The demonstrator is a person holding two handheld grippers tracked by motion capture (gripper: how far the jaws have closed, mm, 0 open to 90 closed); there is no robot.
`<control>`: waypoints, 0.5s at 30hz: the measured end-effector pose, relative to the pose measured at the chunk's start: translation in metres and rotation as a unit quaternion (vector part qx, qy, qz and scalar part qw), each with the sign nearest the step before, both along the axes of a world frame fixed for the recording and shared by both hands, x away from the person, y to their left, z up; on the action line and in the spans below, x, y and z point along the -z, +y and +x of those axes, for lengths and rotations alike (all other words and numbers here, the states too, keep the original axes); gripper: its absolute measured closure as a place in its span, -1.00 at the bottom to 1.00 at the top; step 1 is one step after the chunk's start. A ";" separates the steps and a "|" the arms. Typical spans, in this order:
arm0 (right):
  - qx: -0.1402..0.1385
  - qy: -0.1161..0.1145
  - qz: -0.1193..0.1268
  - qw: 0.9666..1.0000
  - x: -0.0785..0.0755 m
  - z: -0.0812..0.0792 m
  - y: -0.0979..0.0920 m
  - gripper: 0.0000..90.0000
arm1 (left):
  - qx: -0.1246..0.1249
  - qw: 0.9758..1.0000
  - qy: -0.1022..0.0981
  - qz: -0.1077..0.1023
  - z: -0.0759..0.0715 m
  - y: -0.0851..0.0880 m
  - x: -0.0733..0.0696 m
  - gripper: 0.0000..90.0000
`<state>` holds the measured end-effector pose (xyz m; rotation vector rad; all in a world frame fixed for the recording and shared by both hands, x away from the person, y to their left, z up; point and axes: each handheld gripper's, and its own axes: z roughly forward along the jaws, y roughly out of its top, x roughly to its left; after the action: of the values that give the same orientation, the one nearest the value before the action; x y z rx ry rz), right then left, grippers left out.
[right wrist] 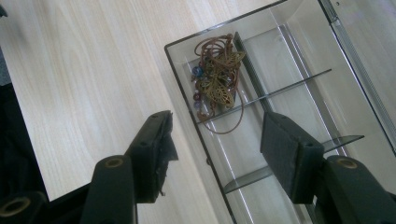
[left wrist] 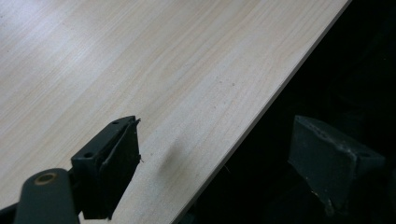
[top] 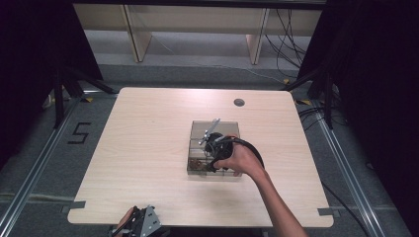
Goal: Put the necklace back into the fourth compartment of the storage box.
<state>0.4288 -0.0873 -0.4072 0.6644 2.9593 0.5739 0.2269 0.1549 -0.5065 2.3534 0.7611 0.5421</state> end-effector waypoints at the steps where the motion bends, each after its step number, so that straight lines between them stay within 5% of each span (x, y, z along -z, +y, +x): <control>1: 0.000 -0.001 0.004 1.000 0.000 0.000 -0.001 -0.02 | 0.000 1.000 0.000 -0.001 0.000 0.000 0.000 -0.65; 15: 0.000 -0.008 0.019 1.000 -0.001 -0.009 -0.009 -0.15 | 0.000 1.000 0.002 0.000 0.000 0.000 0.000 -0.65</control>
<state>0.4201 -0.0960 -0.4066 0.6599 2.9401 0.6337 0.2268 0.1545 -0.5069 2.3556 0.7617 0.5386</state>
